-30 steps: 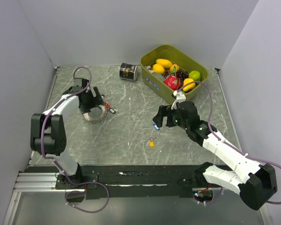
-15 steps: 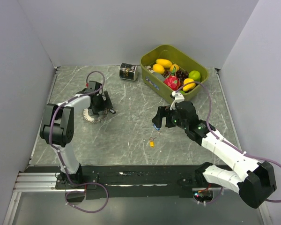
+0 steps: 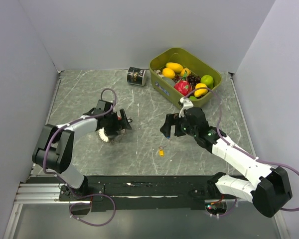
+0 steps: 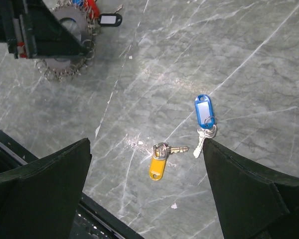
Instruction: Put the keys on the keyring
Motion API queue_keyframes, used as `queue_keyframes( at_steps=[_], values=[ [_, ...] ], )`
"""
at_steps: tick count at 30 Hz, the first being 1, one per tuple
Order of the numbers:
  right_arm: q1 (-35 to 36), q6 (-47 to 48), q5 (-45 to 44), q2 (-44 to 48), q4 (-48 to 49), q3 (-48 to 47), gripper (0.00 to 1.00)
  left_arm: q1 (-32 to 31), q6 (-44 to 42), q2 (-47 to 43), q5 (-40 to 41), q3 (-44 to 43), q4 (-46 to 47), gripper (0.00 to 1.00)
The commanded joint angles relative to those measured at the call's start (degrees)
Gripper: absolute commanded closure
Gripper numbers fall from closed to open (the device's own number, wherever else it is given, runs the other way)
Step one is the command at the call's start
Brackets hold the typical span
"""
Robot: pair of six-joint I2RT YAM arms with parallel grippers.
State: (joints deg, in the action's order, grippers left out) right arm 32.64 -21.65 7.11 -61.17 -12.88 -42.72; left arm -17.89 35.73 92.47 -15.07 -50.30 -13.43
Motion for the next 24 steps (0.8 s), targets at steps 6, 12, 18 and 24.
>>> queue_keyframes(
  at_steps=[6, 12, 18, 24],
  values=[
    [0.9, -0.2, 2.1, -2.6, 1.4, -2.5, 0.0, 0.2, -0.9, -8.8, 4.2, -6.6, -5.9, 0.01],
    [1.6, -0.4, 2.8, -4.6, 1.6, -3.1, 0.0, 5.8, 0.0, -9.1, 19.2, -9.1, -15.9, 0.01],
    [2.7, -0.9, 5.1, -7.5, 2.9, -3.3, 0.0, 12.4, 3.0, -3.6, 18.8, -7.6, -15.5, 0.01],
    [3.4, -0.1, 5.1, -8.9, 0.7, -4.6, 0.0, 13.2, 5.2, 4.8, 14.4, -8.3, -13.0, 0.07]
  ],
)
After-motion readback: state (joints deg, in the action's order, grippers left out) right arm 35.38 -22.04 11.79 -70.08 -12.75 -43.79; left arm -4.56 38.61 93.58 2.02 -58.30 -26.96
